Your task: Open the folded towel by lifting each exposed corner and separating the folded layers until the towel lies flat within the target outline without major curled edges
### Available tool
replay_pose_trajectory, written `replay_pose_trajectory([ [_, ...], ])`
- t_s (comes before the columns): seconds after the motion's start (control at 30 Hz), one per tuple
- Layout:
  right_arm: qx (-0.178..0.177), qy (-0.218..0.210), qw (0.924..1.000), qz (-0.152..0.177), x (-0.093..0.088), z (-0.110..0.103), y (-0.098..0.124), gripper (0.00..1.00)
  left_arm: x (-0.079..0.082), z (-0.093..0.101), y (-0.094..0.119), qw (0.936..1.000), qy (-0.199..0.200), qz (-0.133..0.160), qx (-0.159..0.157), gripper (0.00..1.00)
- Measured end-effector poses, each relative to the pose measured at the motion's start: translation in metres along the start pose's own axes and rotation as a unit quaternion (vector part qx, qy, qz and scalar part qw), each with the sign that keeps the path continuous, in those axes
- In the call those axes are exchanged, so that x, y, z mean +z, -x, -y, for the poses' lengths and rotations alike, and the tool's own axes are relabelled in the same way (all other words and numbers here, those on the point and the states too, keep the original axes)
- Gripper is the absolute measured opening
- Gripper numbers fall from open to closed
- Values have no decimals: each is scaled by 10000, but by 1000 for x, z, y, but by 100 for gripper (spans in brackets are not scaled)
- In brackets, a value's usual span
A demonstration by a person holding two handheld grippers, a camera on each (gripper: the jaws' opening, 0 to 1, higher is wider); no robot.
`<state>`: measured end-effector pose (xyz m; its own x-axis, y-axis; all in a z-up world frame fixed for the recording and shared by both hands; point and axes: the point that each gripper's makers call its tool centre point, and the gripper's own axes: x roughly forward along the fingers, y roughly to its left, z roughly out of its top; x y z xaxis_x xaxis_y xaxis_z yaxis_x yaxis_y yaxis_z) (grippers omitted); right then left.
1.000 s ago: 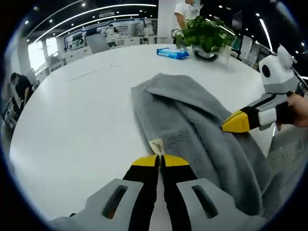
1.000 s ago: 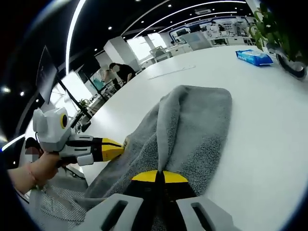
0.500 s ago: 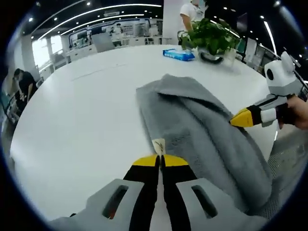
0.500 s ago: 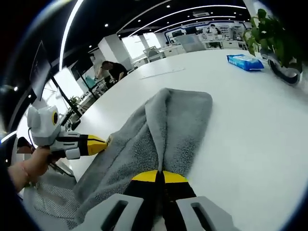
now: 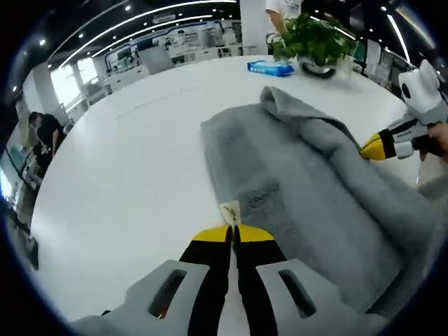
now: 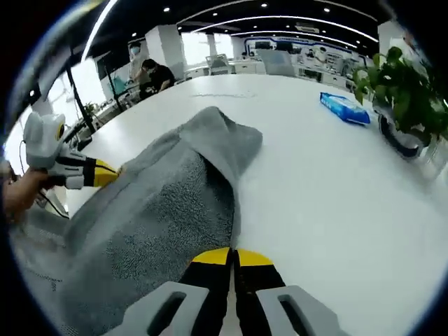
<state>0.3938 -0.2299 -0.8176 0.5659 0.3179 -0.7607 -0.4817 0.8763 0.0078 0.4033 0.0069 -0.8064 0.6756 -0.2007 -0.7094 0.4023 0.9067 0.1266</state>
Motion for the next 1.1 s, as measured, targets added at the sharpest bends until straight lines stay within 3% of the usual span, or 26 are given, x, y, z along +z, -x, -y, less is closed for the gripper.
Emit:
replay_pose_trajectory([
  [0.07, -12, 25, 10000, -23, -1, 1, 0, 0, 0, -1, 1, 9994, -327, -31, 94, 1],
  [0.3, -339, 448, 9983, -182, -7, 17, 4, 0, -4, -5, 2, 9997, -198, -78, 110, 1],
  [0.4, -422, 314, 9984, -200, -10, 27, 8, 0, -8, -13, 4, 9978, -556, -190, 295, 1],
  [0.57, -514, 130, 9983, -221, -15, 41, 12, 0, -12, -20, 6, 9991, -237, -175, 304, 2],
  [0.77, -690, -115, 9971, -284, -22, 57, 18, 0, -12, -19, 6, 9986, -352, -177, 355, 2],
  [1.1, -774, -224, 9962, -324, -27, 66, 23, 0, -13, -23, 7, 9986, -276, -181, 421, 2],
])
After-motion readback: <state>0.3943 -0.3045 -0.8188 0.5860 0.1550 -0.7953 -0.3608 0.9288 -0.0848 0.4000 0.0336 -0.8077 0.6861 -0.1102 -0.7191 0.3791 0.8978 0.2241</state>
